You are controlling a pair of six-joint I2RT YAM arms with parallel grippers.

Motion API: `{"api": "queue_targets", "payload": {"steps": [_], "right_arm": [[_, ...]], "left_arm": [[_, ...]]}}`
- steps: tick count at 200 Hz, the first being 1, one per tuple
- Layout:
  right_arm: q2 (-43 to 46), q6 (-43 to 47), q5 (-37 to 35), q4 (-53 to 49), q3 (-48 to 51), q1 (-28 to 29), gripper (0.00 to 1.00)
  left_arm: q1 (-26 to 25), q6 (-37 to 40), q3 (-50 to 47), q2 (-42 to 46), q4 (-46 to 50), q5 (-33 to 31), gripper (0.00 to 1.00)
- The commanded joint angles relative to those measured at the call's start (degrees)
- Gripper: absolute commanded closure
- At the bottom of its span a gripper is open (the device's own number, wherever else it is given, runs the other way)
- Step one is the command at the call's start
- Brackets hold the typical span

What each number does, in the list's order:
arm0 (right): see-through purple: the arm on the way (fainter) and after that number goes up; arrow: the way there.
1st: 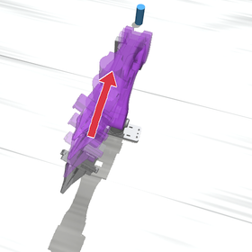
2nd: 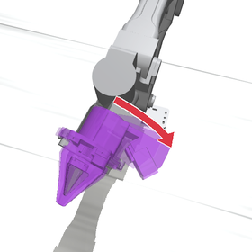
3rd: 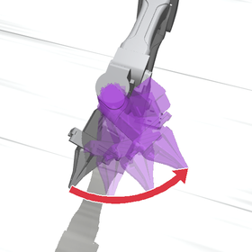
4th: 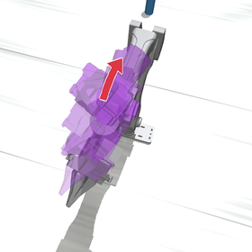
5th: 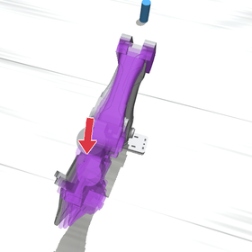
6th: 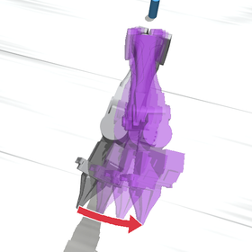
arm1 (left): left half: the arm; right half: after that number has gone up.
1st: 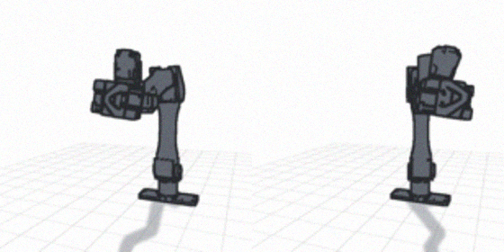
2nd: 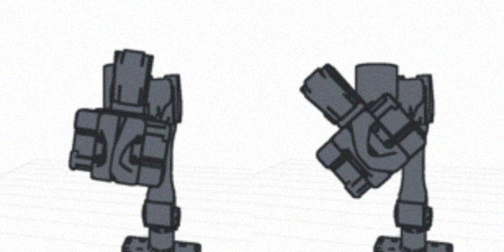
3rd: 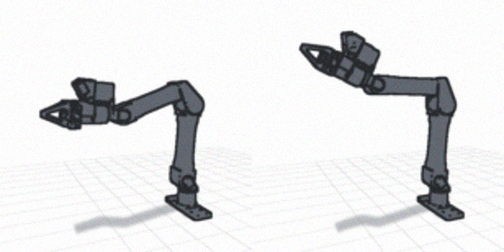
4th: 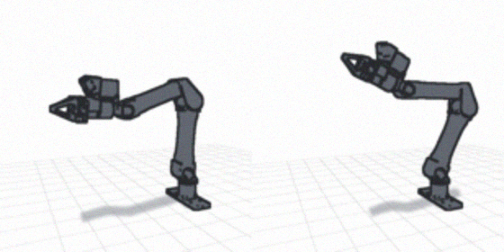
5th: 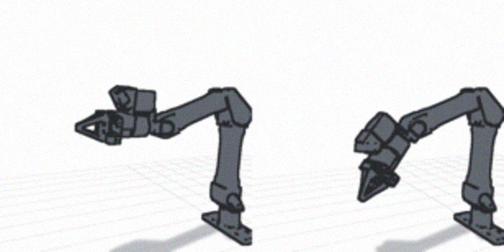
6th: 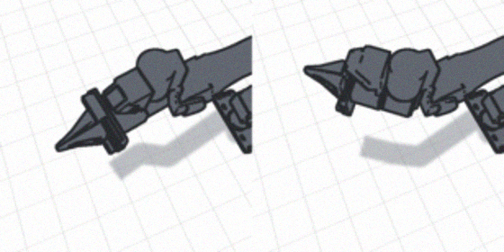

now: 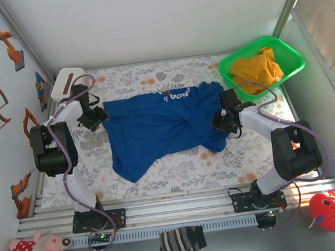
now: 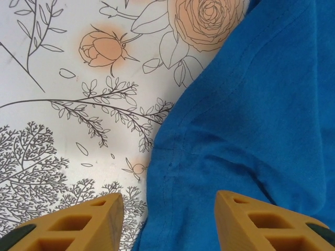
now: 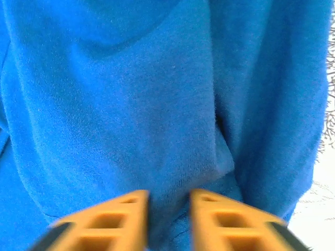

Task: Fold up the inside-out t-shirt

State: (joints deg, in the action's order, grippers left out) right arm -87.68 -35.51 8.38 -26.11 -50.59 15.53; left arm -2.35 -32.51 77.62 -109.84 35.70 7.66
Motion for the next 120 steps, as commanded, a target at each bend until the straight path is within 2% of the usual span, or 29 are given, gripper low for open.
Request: {"api": "queue_targets", "payload": {"steps": [1,67,120], "right_arm": [[0.6,-0.4,0.4,0.2,-1.7,0.4,1.0],[7.2,0.2,0.5,-4.2,-7.3,0.4,1.0],[8.1,0.3,0.5,-6.0,-11.5,0.2,1.0]], "left_arm": [[-0.3,1.3,1.4,-1.3,0.7,-0.3,0.54],[-0.5,1.7,3.8,-4.5,0.4,0.1,0.56],[-0.6,2.1,4.5,-7.2,0.5,0.3,0.58]]}}
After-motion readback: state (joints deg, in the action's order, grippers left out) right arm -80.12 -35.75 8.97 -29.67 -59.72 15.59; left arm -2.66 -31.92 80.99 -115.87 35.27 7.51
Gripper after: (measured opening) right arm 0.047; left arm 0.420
